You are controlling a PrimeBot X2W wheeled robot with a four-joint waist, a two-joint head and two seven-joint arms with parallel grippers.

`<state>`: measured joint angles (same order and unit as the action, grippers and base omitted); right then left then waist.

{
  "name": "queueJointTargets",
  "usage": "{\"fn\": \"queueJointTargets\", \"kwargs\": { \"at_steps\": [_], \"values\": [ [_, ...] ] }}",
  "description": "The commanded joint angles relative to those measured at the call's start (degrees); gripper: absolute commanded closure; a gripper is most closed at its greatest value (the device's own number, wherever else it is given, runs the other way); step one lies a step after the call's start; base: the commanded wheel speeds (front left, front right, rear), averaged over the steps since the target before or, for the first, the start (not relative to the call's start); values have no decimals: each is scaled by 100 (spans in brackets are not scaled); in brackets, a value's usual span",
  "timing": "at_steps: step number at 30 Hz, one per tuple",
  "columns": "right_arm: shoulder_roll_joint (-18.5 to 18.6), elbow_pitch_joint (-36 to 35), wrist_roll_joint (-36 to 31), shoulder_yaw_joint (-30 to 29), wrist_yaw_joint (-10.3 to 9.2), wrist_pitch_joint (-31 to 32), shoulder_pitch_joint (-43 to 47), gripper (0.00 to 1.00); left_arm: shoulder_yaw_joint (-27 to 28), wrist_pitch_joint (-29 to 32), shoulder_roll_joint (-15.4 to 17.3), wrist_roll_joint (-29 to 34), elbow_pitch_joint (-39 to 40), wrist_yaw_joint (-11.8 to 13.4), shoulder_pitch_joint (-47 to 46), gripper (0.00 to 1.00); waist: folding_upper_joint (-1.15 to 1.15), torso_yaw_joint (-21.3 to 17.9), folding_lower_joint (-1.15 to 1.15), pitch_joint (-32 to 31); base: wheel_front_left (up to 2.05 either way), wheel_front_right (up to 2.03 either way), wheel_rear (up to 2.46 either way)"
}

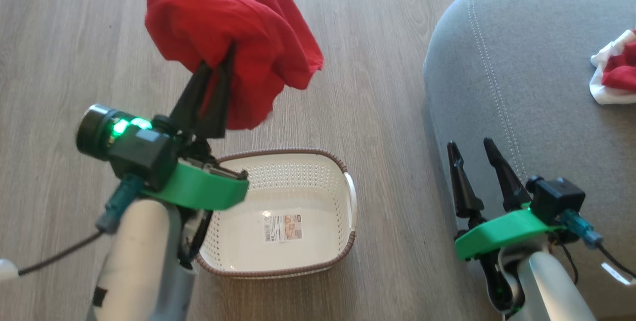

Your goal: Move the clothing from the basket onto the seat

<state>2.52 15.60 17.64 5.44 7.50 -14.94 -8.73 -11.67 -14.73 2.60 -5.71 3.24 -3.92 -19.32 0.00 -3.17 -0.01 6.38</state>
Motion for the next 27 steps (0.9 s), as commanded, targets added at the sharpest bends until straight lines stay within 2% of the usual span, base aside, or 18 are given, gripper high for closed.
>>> {"fn": "queueJointTargets", "kwargs": {
  "at_steps": [1, 8, 15, 27],
  "values": [
    [36, -158, 6, 127, -1, -6, 5, 0, 72, -27, 32, 14, 325, -9, -88, 100, 0, 27, 1, -37, 0, 0, 0],
    [36, -162, -2, 116, -1, -6, 58, 0, -404, -27, 30, -16, 511, -51, 63, 100, 0, 55, 1, -87, 0, 0, 0],
    [36, -191, 22, 115, -1, -6, 93, 0, -1035, -27, 29, 10, 306, -181, 284, 100, 0, 78, 1, -73, 0, 0, 0],
    [36, -223, 42, 72, -1, -6, 55, 0, -1159, -27, 28, -50, 160, -231, 273, 100, 0, 73, 1, -32, 0, 0, 0]
  ]
}}
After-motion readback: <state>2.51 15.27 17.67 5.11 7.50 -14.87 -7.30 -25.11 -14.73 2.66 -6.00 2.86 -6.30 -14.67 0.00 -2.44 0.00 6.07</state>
